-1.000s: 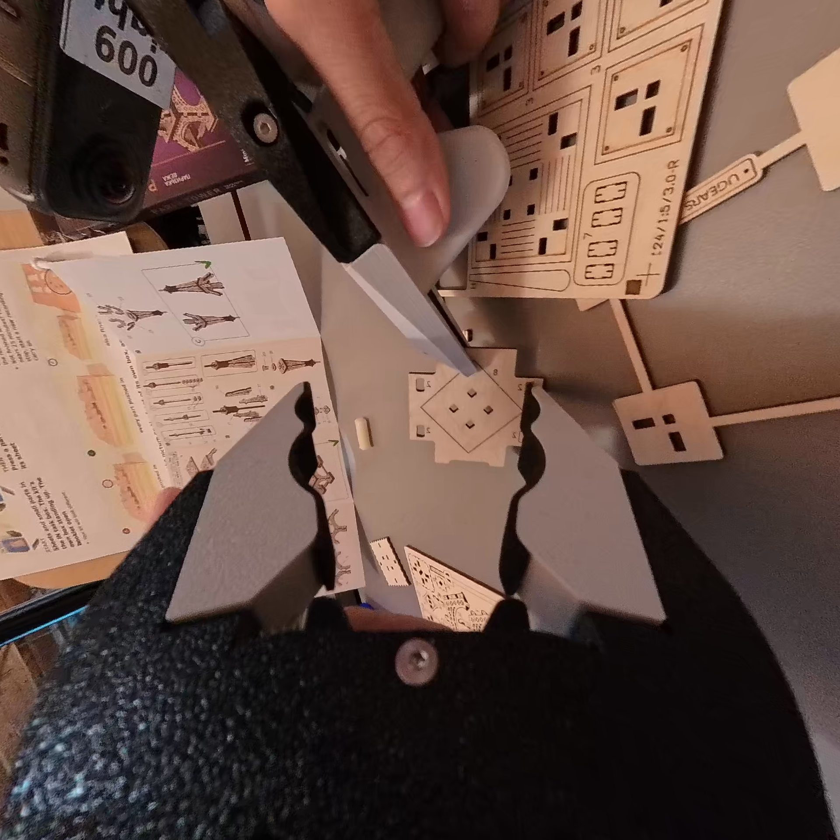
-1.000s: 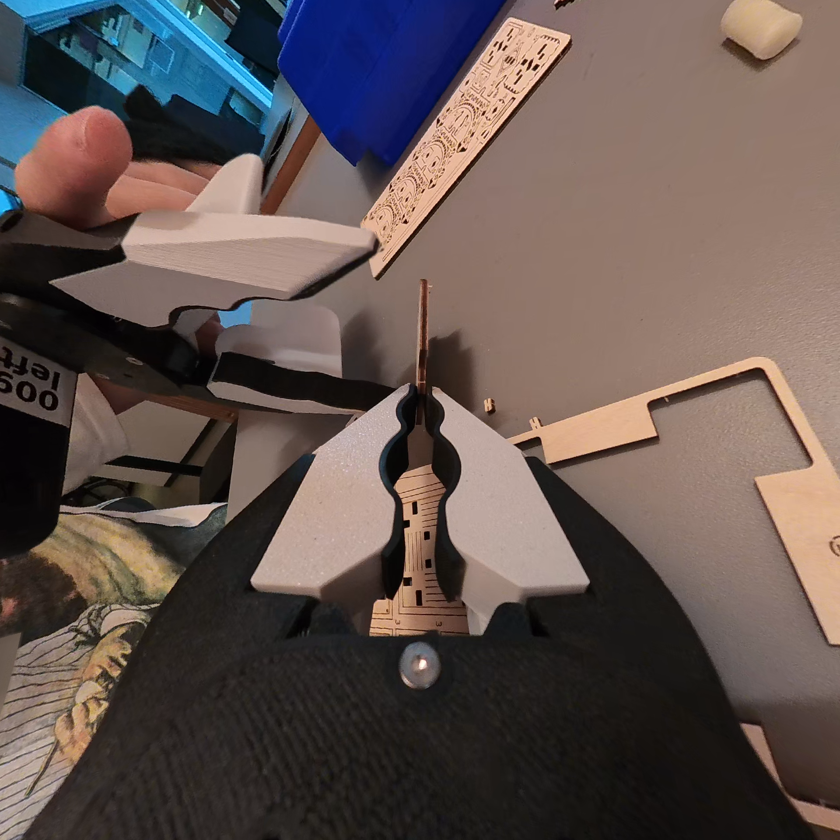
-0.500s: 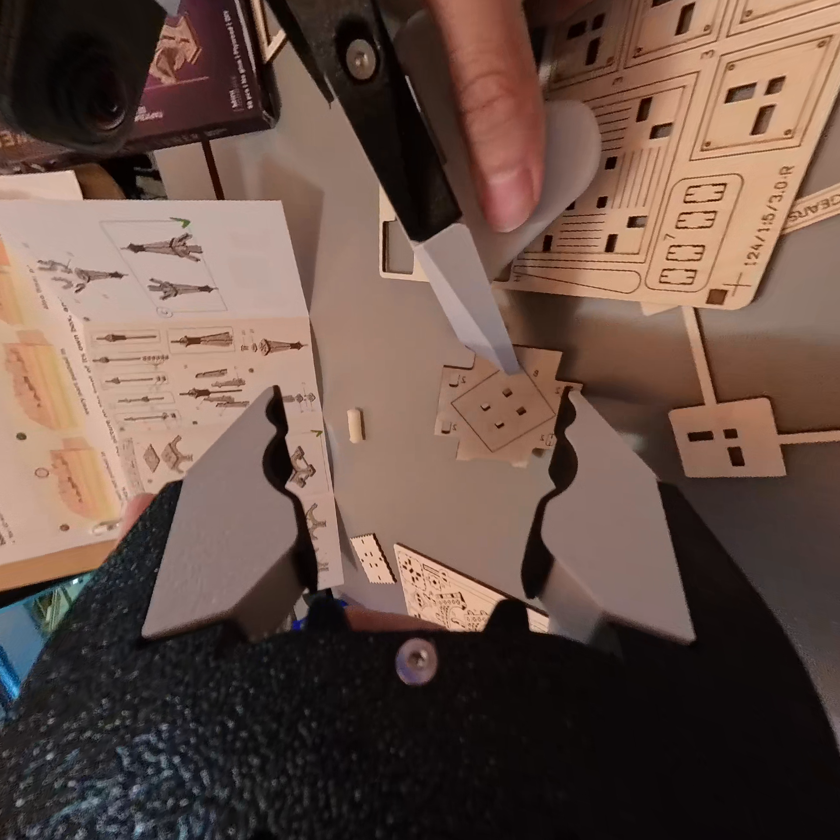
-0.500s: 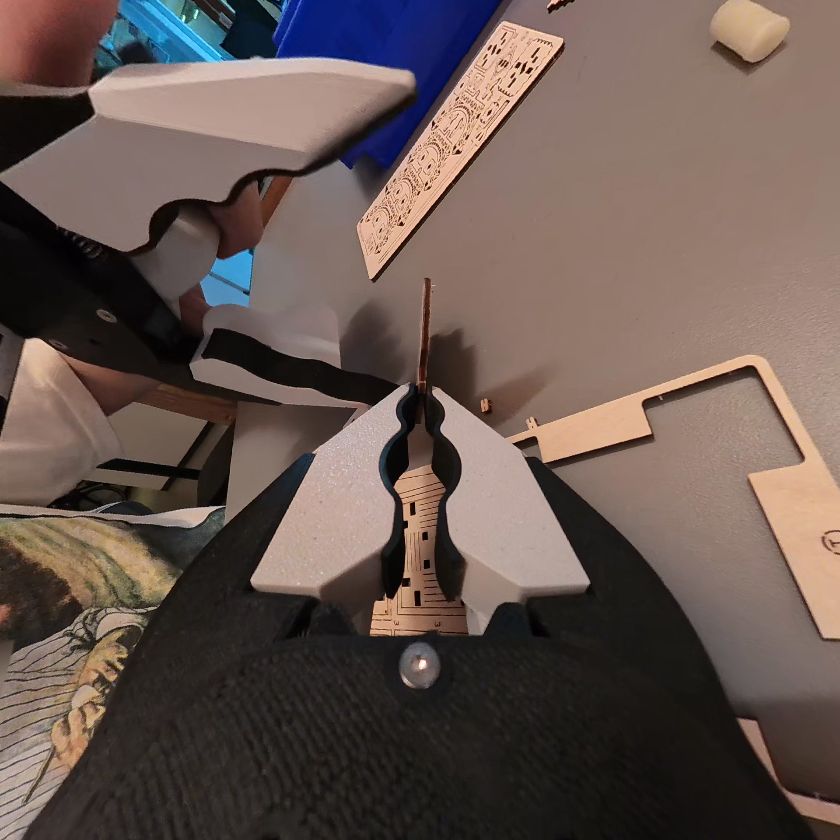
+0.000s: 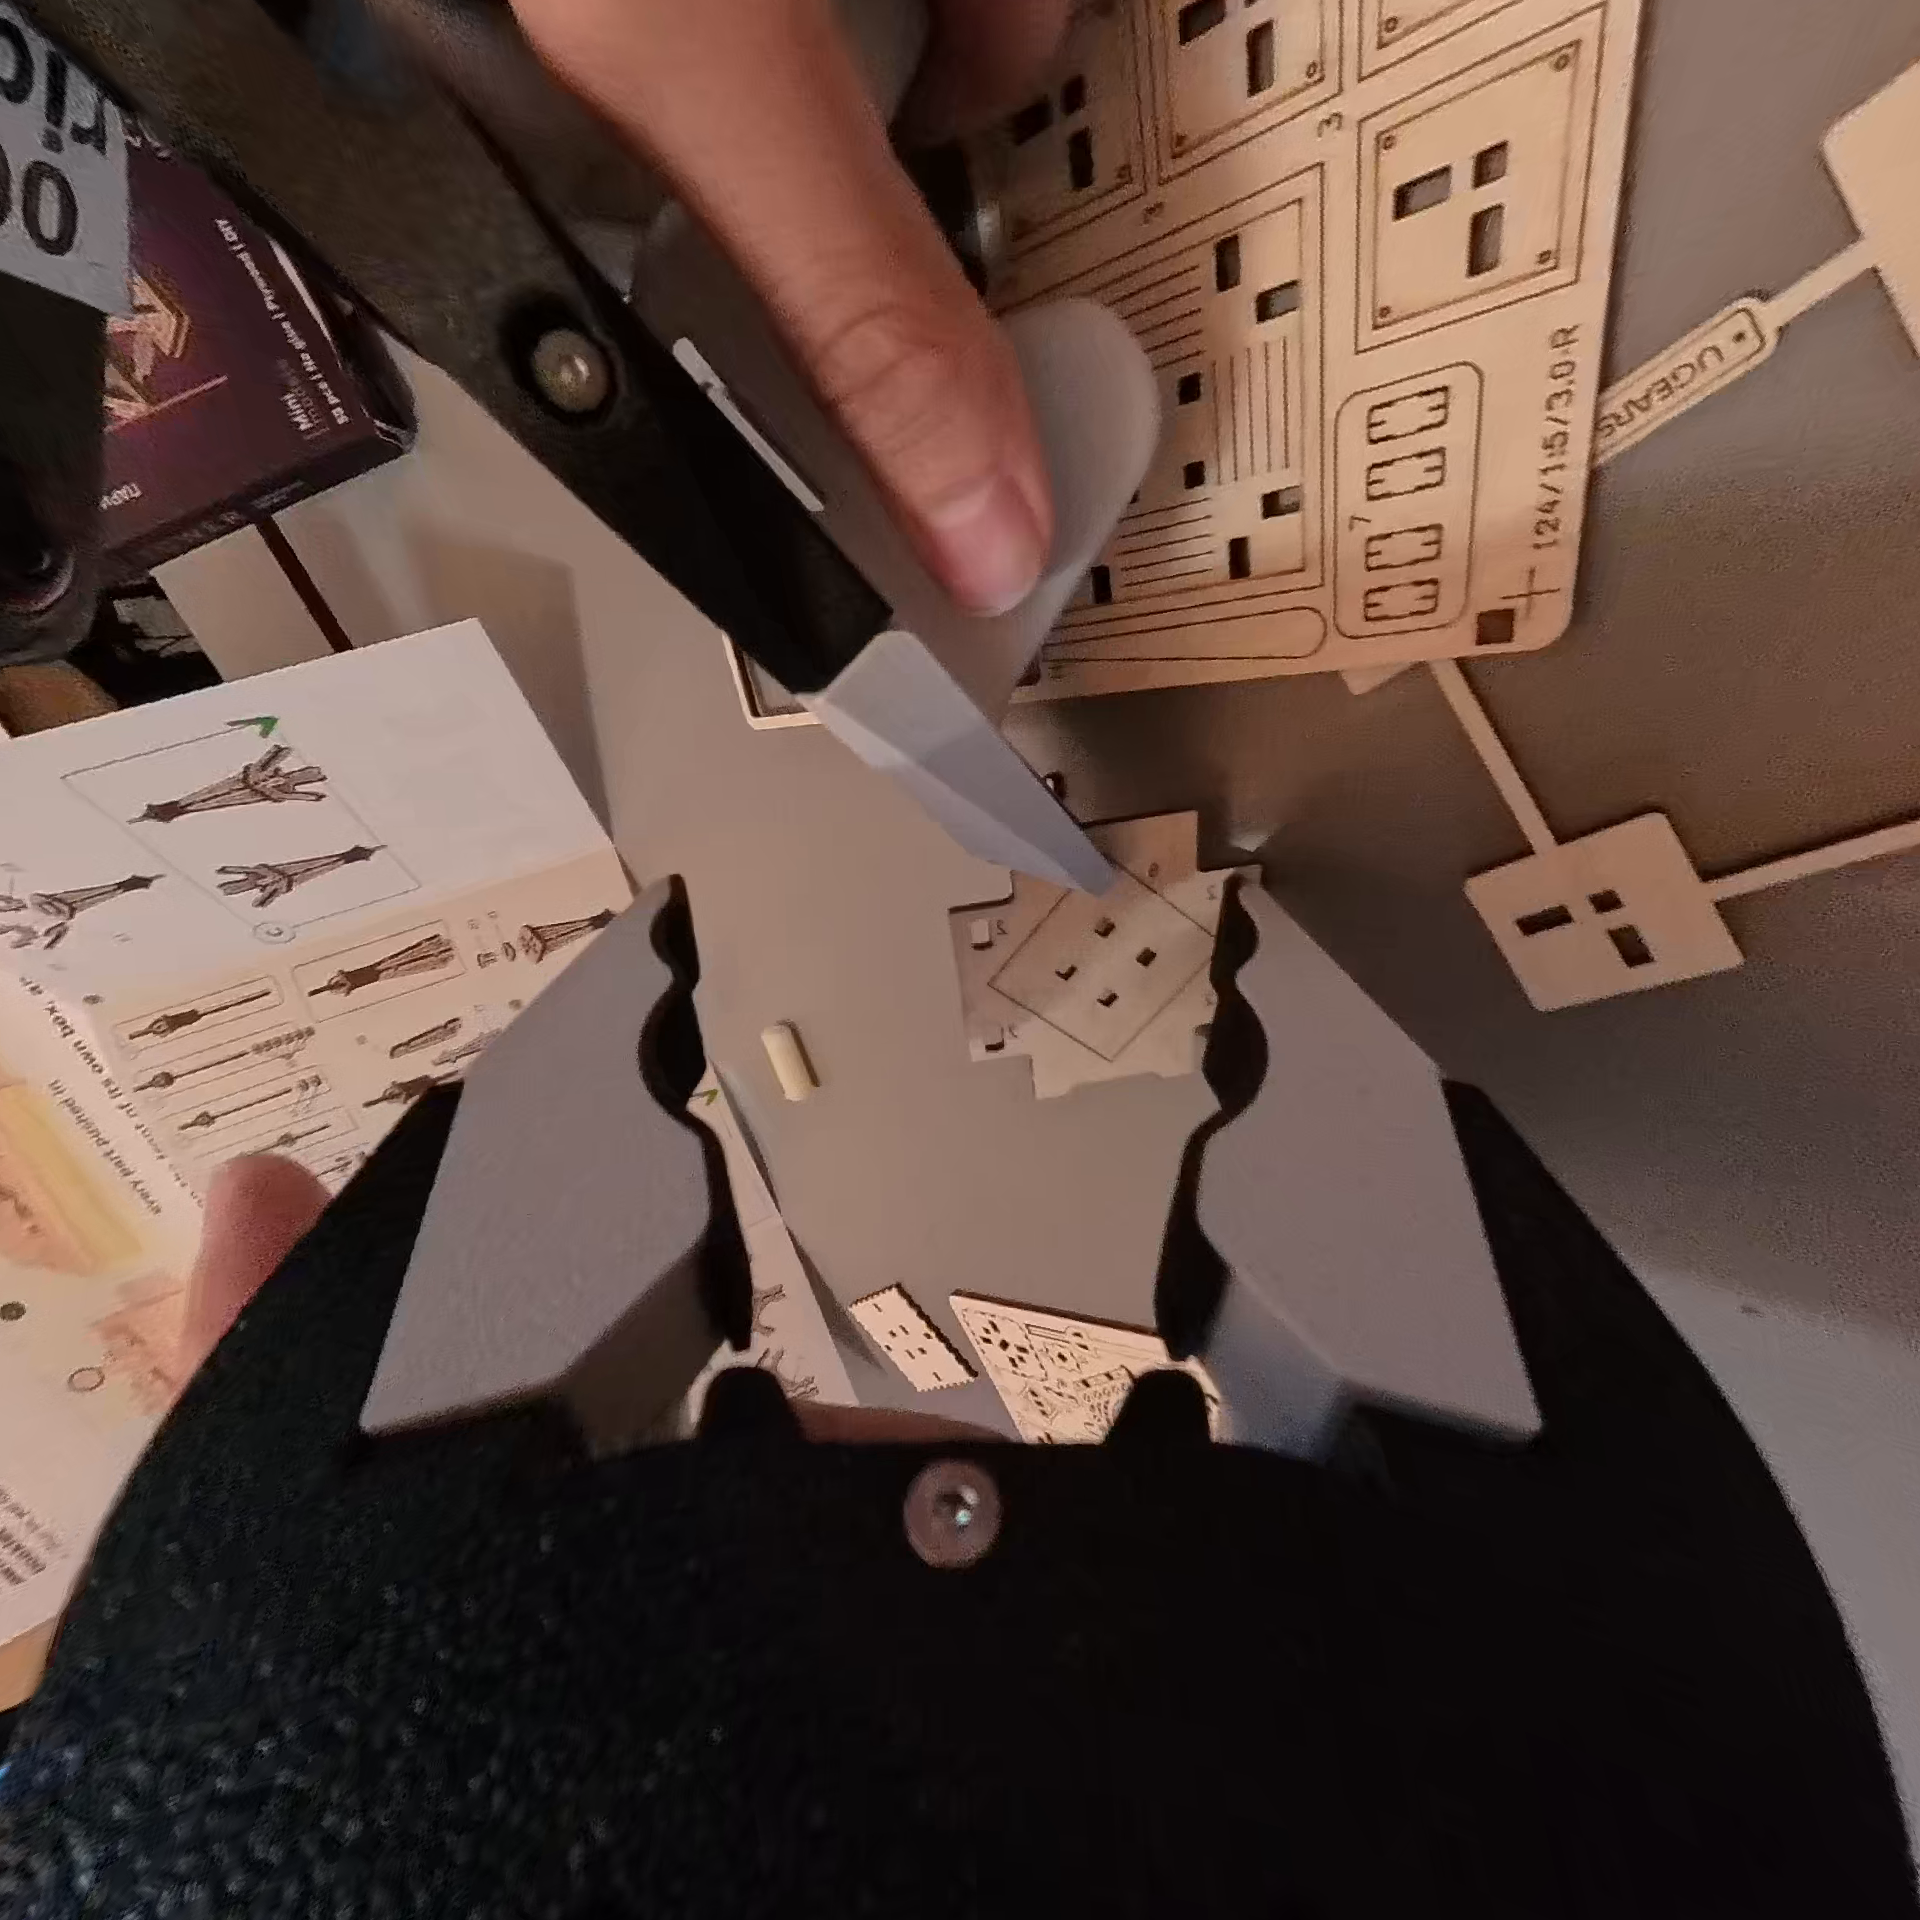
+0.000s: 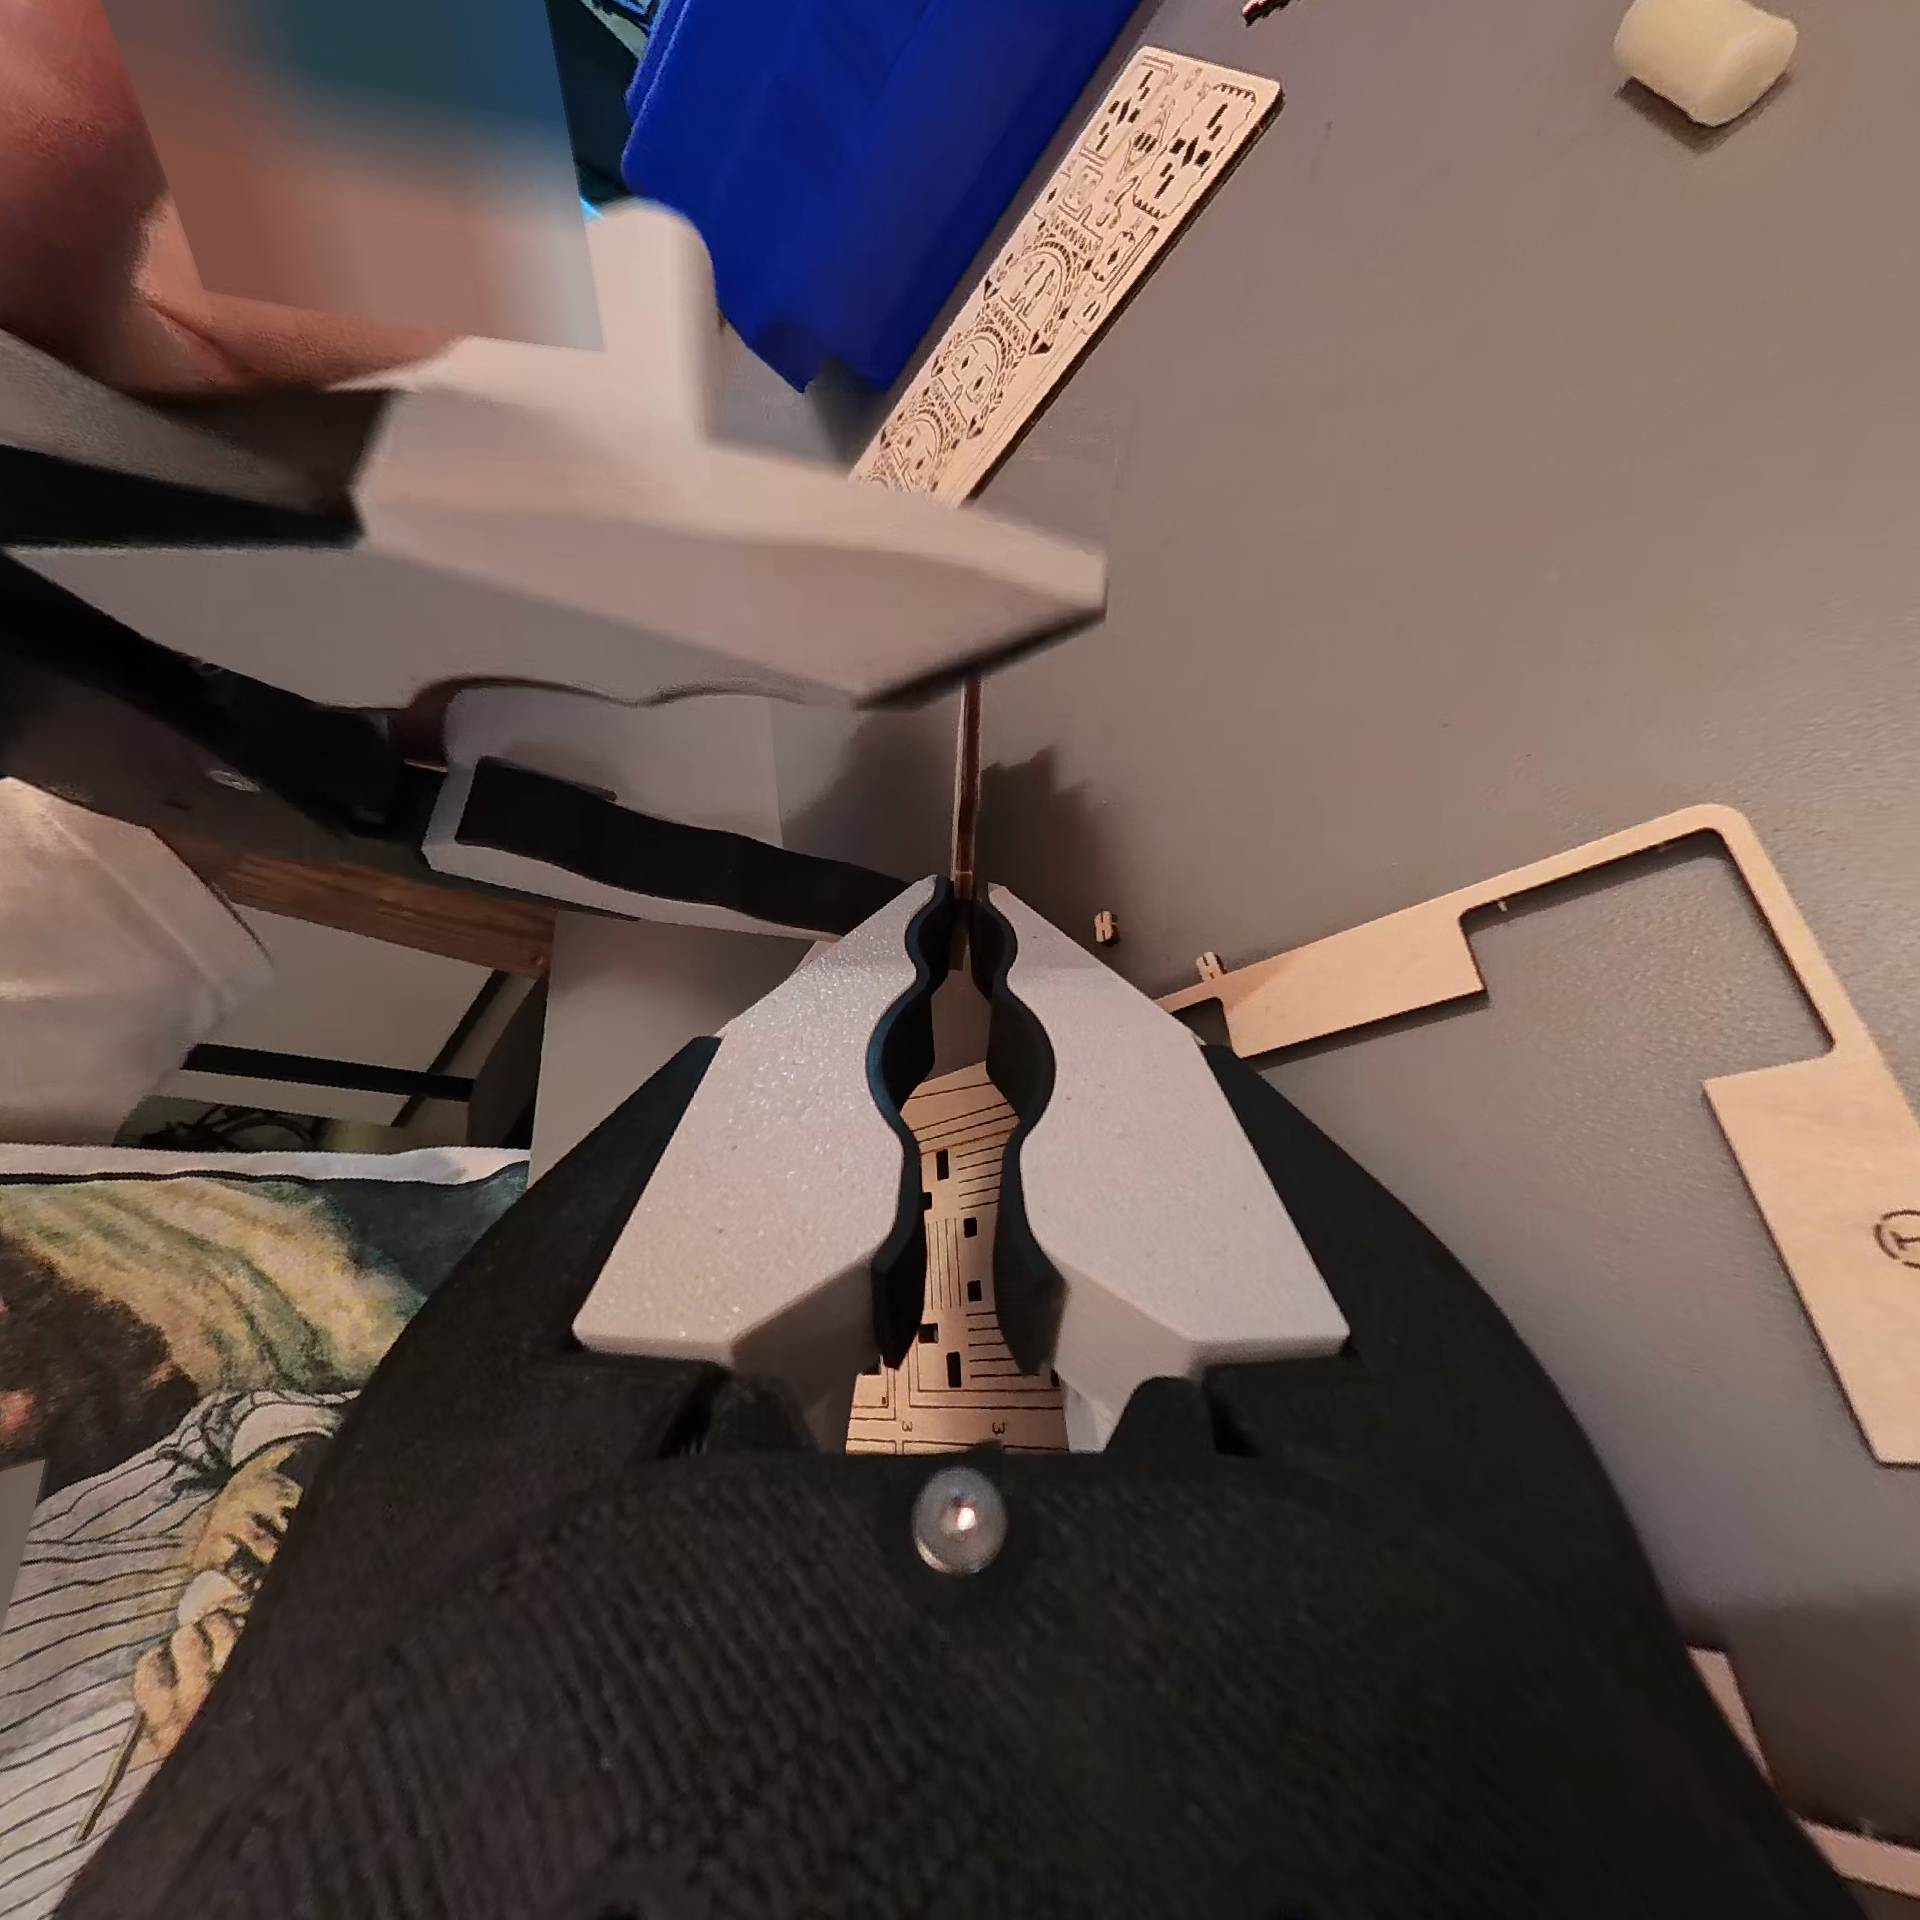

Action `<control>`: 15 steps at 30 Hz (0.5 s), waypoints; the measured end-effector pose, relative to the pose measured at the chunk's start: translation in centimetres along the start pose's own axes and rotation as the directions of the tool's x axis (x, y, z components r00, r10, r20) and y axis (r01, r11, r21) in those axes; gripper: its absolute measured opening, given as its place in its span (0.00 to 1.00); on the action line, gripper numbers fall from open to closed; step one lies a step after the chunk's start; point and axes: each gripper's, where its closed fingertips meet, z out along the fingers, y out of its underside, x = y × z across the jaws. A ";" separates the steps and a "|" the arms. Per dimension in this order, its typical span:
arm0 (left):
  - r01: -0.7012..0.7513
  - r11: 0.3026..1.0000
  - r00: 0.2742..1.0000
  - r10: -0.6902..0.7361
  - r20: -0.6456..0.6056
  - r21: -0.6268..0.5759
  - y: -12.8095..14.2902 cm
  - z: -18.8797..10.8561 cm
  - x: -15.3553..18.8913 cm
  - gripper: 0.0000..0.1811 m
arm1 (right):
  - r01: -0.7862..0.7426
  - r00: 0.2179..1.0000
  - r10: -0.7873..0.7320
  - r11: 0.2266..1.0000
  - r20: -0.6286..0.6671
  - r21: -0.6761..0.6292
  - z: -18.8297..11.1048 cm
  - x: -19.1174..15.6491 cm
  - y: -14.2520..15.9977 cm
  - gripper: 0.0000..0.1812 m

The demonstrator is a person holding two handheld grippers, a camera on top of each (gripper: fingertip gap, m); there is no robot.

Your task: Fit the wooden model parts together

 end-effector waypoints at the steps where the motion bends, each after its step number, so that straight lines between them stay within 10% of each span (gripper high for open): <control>1: 0.003 1.000 1.000 -0.003 -0.003 0.007 0.0 0.0 0.1 0.52 | -0.001 1.000 0.001 1.000 -0.001 0.002 0.0 0.0 0.0 0.00; 15: 0.010 0.999 0.999 -0.011 0.036 0.052 0.0 -0.5 1.6 0.36 | 0.002 1.000 -0.002 1.000 -0.004 0.008 0.0 0.0 -0.1 0.00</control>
